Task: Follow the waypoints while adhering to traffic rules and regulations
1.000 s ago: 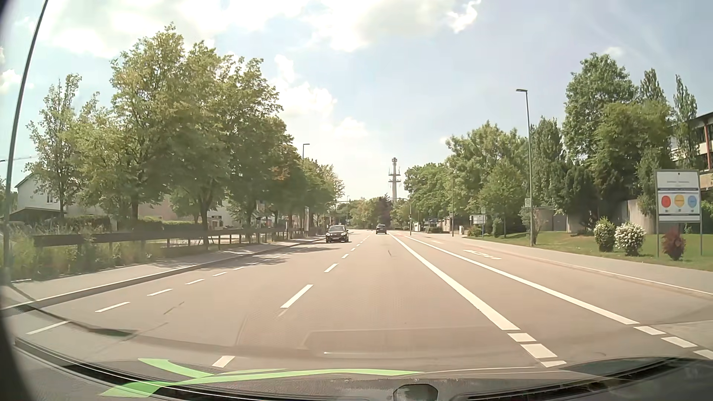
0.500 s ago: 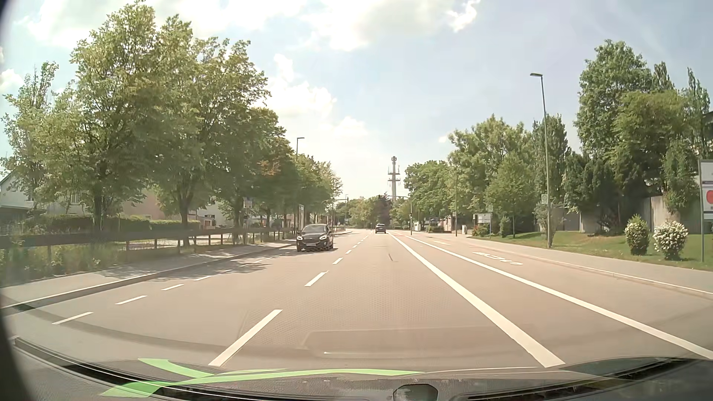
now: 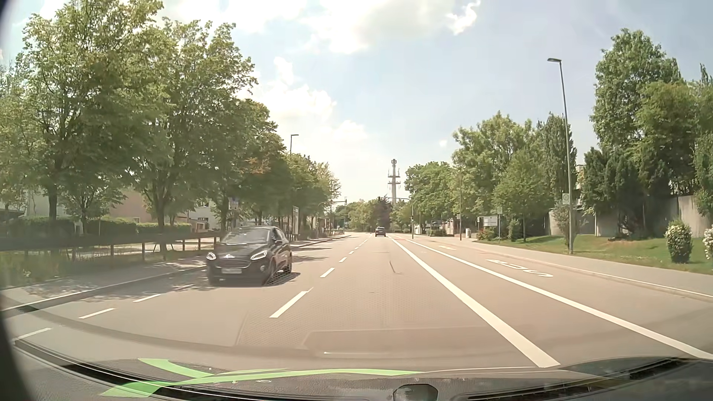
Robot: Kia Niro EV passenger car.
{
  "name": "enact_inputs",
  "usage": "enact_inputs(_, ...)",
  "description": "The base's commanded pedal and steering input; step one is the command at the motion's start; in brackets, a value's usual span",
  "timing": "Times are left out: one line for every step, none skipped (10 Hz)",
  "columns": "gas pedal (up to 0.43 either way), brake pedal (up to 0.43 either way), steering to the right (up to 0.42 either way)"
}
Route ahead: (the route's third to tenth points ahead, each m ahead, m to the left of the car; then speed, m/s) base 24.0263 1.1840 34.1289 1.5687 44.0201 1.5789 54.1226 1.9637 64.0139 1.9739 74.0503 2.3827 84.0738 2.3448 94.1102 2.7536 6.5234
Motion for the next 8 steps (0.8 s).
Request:
enact_inputs(0.118, 0.0, -0.006)
enact_inputs(0.118, 0.0, -0.006)
enact_inputs(0.118, 0.0, -0.006)
enact_inputs(0.118, 0.0, -0.006)
enact_inputs(0.118, 0.0, -0.006)
enact_inputs(0.118, 0.0, -0.006)
enact_inputs(0.118, 0.0, -0.006)
enact_inputs(0.118, 0.0, -0.006)
